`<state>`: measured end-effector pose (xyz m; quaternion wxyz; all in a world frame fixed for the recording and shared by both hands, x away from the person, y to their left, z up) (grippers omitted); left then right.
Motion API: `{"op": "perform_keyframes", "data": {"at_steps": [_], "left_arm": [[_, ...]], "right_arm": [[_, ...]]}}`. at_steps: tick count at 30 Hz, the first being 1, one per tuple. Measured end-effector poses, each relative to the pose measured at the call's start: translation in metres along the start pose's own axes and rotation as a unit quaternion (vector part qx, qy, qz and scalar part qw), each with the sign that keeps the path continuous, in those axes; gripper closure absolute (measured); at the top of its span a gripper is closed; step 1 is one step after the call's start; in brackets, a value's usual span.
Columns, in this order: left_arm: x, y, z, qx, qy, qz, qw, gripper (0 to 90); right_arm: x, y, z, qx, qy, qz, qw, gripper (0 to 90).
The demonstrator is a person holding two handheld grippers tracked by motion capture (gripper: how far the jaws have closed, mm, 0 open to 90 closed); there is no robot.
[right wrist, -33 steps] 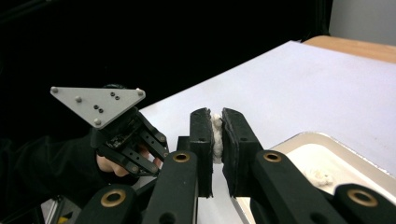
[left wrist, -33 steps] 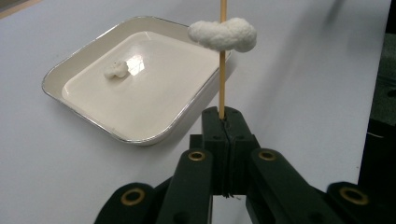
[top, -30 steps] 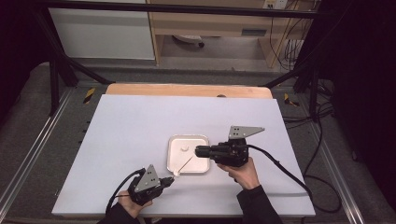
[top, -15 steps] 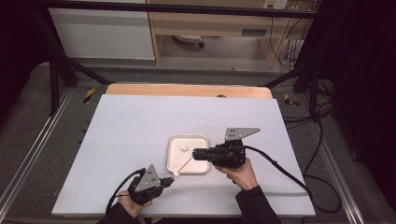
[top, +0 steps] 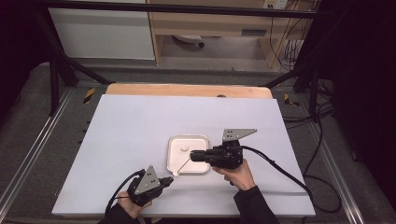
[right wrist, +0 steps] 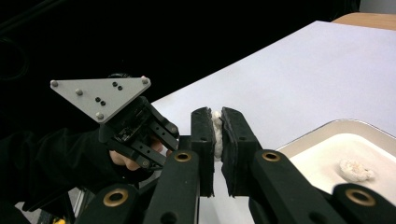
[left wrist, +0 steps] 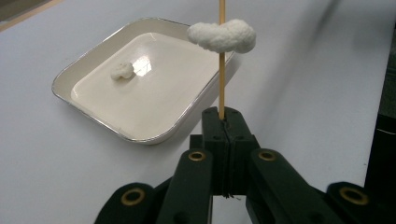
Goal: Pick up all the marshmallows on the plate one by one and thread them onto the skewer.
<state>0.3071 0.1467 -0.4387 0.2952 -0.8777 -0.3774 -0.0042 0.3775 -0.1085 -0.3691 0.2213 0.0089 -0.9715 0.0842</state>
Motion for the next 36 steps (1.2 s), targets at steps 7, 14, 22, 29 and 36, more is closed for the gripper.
{"op": "perform_keyframes", "data": {"at_steps": [7,14,22,29,36], "left_arm": [[-0.0006,-0.0008,-0.0006,-0.004,-0.005,-0.004,1.0000,89.1],[-0.0022,-0.0009,-0.0023,-0.008,-0.016,-0.001,0.9998,89.2],[-0.0027,0.0000,-0.0029,-0.004,-0.022,-0.004,0.9997,89.2],[-0.0039,0.0012,-0.0041,-0.004,-0.030,-0.004,0.9995,89.2],[-0.0047,0.0018,-0.0048,-0.004,-0.033,-0.006,0.9994,89.2]], "right_arm": [[-0.0015,0.0031,0.0022,-0.009,0.003,-0.002,1.0000,84.6],[-0.0004,0.0037,0.0031,-0.010,-0.001,0.002,0.9999,84.4],[-0.0004,0.0050,0.0053,-0.009,0.001,0.003,1.0000,84.2],[0.0002,0.0062,0.0060,-0.014,-0.002,0.001,0.9999,84.2],[0.0003,0.0086,0.0074,-0.019,-0.004,0.000,0.9998,84.1]]}}
Point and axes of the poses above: each handheld gripper's, and its own axes: y roughly forward along the jaws, z roughly out of its underside, x roughly to its left, the point moved 2 cm from there along y, roughly forward along the jaws, and after that the axes turned 13 degrees about -z, right-handed, at the moved point
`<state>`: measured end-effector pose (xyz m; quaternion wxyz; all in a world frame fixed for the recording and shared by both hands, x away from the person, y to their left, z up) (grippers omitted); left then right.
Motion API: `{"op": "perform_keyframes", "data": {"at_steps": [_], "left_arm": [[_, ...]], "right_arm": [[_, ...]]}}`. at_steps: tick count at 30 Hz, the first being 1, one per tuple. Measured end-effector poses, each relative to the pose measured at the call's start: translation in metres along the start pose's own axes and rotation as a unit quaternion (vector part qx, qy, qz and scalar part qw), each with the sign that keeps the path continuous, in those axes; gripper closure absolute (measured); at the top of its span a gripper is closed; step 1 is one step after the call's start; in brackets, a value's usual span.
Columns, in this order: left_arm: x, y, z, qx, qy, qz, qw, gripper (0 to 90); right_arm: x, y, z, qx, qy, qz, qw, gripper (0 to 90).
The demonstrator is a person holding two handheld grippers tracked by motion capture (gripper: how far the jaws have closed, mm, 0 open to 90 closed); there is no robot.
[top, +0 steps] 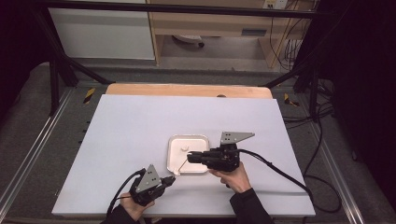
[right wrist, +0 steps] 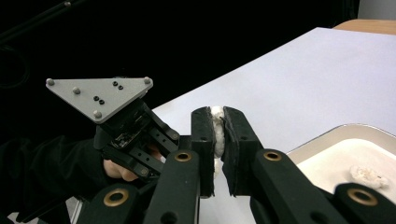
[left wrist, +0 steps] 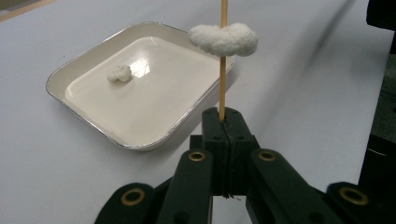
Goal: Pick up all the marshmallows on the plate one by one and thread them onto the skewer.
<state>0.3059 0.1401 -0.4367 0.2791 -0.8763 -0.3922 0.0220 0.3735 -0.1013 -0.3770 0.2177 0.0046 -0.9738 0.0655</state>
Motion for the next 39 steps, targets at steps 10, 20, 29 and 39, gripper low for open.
{"op": "perform_keyframes", "data": {"at_steps": [10,20,29,39], "left_arm": [[0.0014,-0.0010,-0.0013,0.002,-0.007,-0.003,1.0000,89.2],[-0.0002,0.0002,-0.0015,0.007,-0.004,-0.005,1.0000,89.2],[0.0002,0.0001,-0.0022,0.009,-0.002,-0.005,0.9999,89.2],[-0.0001,0.0000,-0.0030,0.006,-0.009,0.001,0.9999,89.1]], "right_arm": [[0.0006,-0.0003,0.0015,0.010,-0.009,0.019,0.9997,83.9],[0.0002,0.0009,0.0030,0.017,-0.006,0.013,0.9998,84.0],[-0.0005,0.0026,0.0042,0.014,-0.001,0.008,0.9999,84.0],[-0.0007,0.0034,0.0049,0.011,0.001,0.006,0.9999,83.9]]}}
Point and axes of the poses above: each handheld gripper's, and its own axes: y roughly forward along the jaws, z roughly out of its underside, x roughly to its left, the point moved 2 cm from there along y, roughly forward along the jaws, and after that the axes turned 13 degrees about -z, right-handed, at the moved point
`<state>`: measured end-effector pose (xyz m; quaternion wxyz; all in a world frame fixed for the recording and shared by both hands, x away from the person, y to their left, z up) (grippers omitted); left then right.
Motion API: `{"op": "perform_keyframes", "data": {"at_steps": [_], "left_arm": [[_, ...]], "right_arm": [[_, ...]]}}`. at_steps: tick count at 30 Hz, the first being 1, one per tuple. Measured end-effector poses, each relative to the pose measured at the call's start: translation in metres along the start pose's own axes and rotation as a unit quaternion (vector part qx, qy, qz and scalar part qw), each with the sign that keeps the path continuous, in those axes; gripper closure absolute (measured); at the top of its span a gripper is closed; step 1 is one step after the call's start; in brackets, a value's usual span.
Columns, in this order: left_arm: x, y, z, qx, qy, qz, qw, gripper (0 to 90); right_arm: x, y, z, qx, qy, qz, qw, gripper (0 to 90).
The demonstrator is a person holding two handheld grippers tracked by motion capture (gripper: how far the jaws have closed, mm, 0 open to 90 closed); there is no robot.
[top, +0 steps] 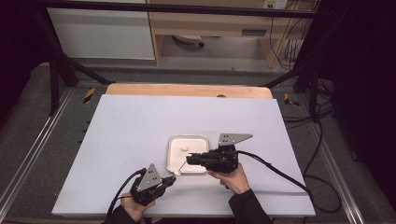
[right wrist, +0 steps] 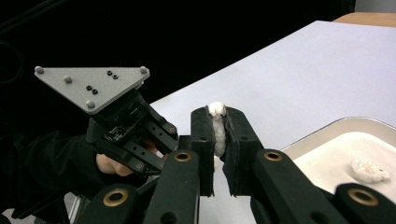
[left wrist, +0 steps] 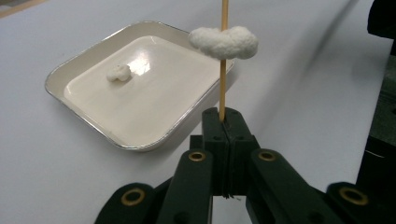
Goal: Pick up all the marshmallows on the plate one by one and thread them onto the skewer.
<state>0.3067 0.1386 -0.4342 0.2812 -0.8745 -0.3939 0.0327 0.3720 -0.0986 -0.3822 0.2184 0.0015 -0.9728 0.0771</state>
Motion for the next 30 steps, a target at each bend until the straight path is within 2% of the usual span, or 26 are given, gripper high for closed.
{"op": "perform_keyframes", "data": {"at_steps": [30], "left_arm": [[0.0007,0.0004,0.0001,0.004,-0.006,0.003,1.0000,89.1]], "right_arm": [[-0.0016,0.0042,0.0040,0.000,0.004,-0.005,1.0000,83.9]]}}
Point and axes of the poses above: each handheld gripper's, and its own axes: y roughly forward along the jaws, z roughly out of its underside, x roughly to its left, the point moved 2 cm from there along y, roughly forward along the jaws, and after that the axes turned 13 degrees about -z, right-handed, at the moved point
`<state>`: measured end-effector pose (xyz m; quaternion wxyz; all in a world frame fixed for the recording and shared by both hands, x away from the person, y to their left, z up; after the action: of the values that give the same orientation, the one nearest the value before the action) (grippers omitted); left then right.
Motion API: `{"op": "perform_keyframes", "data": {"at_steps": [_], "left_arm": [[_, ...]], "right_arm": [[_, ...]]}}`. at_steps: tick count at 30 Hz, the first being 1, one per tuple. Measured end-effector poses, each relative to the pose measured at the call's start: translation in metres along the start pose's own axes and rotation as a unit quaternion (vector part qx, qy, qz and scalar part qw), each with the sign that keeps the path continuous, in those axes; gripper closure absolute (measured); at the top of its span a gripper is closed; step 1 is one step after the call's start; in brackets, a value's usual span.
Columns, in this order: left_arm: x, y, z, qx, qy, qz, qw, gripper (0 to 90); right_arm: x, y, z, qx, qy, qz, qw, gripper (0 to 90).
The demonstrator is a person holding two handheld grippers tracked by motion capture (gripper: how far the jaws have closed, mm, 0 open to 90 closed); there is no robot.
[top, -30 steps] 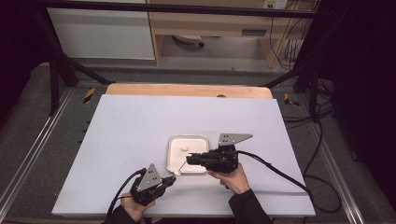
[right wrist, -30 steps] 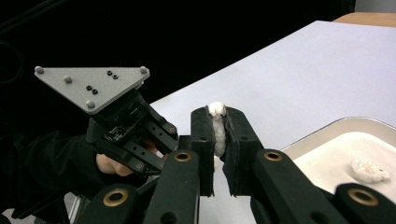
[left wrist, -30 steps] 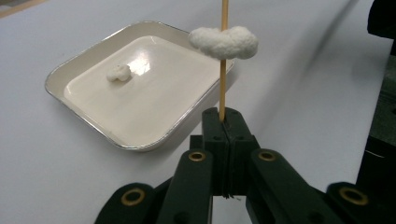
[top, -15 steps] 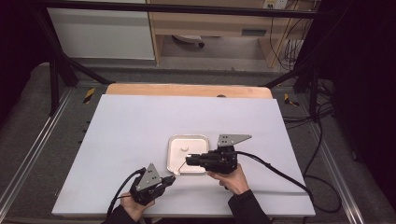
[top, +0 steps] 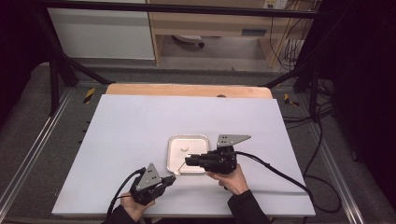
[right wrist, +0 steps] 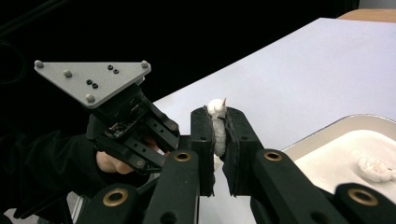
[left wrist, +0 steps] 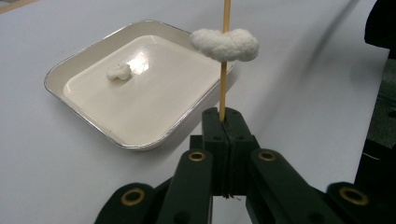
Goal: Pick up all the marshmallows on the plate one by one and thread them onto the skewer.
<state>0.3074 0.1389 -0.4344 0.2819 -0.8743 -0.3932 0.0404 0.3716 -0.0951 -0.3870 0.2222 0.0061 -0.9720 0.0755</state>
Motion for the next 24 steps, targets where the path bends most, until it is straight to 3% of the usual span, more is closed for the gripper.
{"op": "perform_keyframes", "data": {"at_steps": [24], "left_arm": [[0.0012,-0.0005,-0.0004,-0.002,-0.003,0.000,1.0000,89.1]], "right_arm": [[-0.0015,0.0049,0.0063,-0.001,0.005,-0.009,1.0000,84.1]]}}
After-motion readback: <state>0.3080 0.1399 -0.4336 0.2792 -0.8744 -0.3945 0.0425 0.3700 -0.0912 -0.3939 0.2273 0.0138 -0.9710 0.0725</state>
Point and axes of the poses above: each handheld gripper's, and its own axes: y roughly forward along the jaws, z roughly out of its underside, x roughly to its left, the point moved 2 cm from there along y, roughly forward along the jaws, and after that the axes turned 13 degrees about -z, right-handed, at the moved point
